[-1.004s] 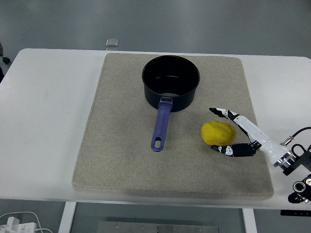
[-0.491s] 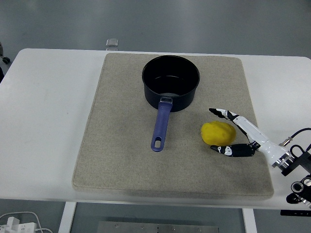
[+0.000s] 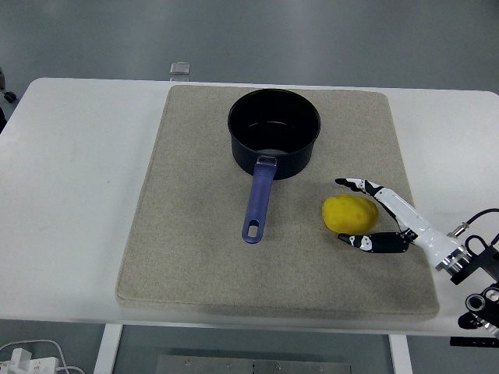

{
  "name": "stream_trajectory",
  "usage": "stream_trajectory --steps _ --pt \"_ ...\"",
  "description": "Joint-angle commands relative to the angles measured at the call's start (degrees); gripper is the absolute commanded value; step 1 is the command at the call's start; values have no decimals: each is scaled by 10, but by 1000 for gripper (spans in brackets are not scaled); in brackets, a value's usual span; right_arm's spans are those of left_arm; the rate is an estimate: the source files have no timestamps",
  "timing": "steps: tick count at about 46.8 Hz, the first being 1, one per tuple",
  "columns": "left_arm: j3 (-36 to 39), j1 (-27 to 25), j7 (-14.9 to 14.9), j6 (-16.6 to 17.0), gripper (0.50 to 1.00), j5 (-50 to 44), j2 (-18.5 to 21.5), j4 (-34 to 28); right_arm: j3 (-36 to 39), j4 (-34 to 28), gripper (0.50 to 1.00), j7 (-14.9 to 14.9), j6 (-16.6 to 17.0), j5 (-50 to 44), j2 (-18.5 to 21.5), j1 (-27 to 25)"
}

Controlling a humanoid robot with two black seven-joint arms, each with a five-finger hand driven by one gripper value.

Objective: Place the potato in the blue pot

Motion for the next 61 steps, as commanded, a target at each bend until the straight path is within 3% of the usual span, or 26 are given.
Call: stream_trajectory --steps 1,61 --pt "0 1 0 0 994 0 0 0 0 0 500 0 1 0 -2 0" --pt "1 0 0 0 994 0 0 -3 -4 -1 500 0 -5 2 -8 13"
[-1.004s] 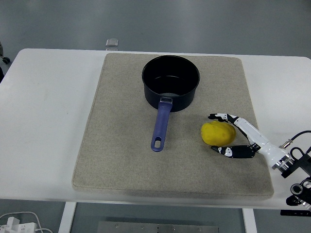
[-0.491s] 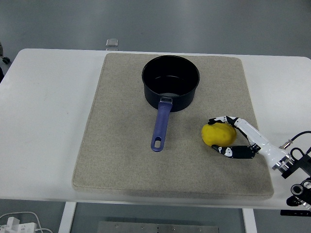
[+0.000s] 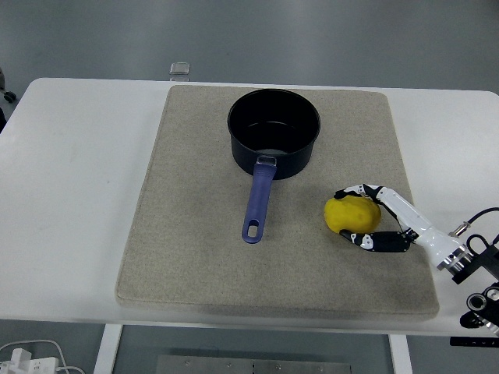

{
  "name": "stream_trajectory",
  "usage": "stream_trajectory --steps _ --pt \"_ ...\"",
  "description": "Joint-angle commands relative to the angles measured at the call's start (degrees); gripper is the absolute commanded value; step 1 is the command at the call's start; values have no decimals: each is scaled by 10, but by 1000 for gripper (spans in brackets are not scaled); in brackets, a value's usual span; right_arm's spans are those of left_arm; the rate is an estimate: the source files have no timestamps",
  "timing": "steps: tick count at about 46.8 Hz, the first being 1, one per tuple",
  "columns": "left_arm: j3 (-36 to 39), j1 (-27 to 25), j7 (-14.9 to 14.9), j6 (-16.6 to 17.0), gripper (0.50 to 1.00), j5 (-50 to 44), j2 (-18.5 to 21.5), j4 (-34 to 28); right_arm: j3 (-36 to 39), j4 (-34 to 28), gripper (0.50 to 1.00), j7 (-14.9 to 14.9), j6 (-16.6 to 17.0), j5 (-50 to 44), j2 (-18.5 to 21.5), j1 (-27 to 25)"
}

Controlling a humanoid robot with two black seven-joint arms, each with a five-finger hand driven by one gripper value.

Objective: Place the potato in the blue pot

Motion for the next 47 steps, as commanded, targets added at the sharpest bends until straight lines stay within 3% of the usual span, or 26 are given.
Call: stream_trajectory --steps 1,12,19,30,39,47 --pt "0 0 0 0 994 0 0 0 1 1 500 0 0 5 -4 11" --pt "0 0 0 0 994 0 0 0 1 1 500 -3 6 15 -19 63" --pt "0 0 0 0 994 0 0 1 -6 1 500 -24 13 38 -29 113" --pt "0 0 0 0 994 0 0 1 -73 -3 500 -45 25 87 -30 233" --pt "-1 0 0 0 994 0 0 2 -135 -35 500 -52 25 115 -10 320" --pt "-1 0 0 0 994 0 0 2 -179 -68 500 -56 25 132 47 366"
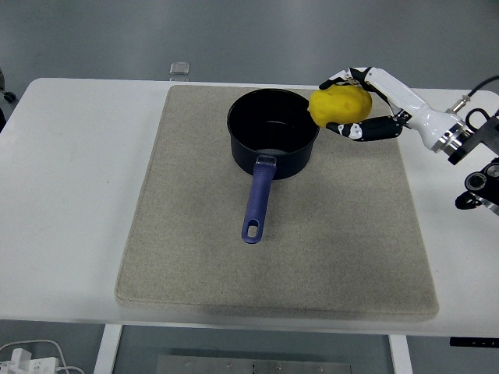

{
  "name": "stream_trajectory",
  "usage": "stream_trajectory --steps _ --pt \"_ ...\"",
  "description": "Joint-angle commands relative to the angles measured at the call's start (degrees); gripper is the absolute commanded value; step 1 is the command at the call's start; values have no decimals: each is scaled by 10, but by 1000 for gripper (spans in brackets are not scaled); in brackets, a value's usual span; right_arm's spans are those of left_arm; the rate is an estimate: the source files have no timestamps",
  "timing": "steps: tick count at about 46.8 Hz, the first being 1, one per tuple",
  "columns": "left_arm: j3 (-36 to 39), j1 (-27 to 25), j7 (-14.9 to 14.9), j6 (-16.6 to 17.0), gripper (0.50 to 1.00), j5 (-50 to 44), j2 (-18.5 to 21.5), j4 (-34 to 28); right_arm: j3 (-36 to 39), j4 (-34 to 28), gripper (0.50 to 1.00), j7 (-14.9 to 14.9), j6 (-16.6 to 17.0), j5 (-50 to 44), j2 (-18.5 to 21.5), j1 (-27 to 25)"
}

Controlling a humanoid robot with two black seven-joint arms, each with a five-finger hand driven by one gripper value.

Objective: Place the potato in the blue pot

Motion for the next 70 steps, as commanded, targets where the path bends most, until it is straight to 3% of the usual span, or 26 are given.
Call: stream_trajectory --steps 1,20,34,49,70 --pt "0 0 0 0 992 0 0 0 -16 -16 500 -1 0 7 25 17" --pt "0 1 0 0 992 0 0 1 -22 -136 500 -16 -1 32 170 50" --pt "0 1 0 0 992 0 0 1 -10 -252 500 -16 -6 32 262 43" --pt "0 1 0 0 992 0 0 0 -10 -321 500 -15 -18 90 310 37" --pt "0 1 0 0 992 0 0 0 -10 -333 500 -8 -19 91 307 13"
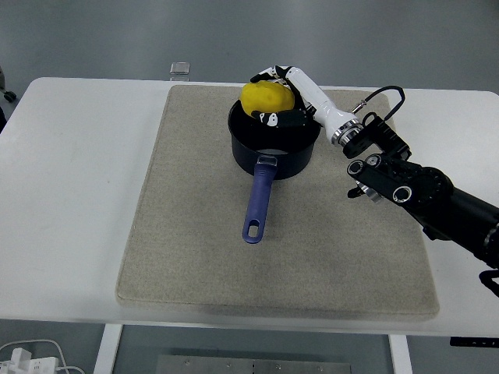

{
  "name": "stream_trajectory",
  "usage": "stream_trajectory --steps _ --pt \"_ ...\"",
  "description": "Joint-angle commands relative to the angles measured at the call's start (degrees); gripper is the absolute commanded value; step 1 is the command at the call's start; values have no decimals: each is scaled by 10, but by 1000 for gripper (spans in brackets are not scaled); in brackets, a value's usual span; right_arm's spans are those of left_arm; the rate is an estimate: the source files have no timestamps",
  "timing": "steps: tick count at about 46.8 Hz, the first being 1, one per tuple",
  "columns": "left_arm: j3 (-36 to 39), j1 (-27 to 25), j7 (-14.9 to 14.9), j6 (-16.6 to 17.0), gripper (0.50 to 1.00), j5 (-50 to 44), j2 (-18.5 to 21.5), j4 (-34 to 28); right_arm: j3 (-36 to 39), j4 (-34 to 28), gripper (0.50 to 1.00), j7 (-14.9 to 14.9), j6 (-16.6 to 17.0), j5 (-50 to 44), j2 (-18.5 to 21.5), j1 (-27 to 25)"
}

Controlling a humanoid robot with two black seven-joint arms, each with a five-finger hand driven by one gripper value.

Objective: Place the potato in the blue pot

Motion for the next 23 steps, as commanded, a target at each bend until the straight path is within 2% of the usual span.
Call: stream_trajectory --steps 1,12,13,17,18,20,23 --pt "0 0 0 0 994 0 0 0 0 0 500 0 0 1 -2 -3" --pt "0 0 0 0 992 0 0 1 1 1 500 1 -7 1 -6 -13" --pt "0 0 0 0 992 0 0 1 1 1 535 1 -7 1 -6 -14" --pt "0 0 0 0 992 0 0 1 1 1 819 1 -7 1 -6 -14" --pt "0 0 0 0 992 0 0 1 1 1 874 2 -7 1 -6 -14" --pt "0 0 0 0 994 0 0 1 0 1 913 3 -7 1 -7 -14" --pt "0 0 0 0 994 0 0 1 1 1 915 8 -7 2 -8 -14"
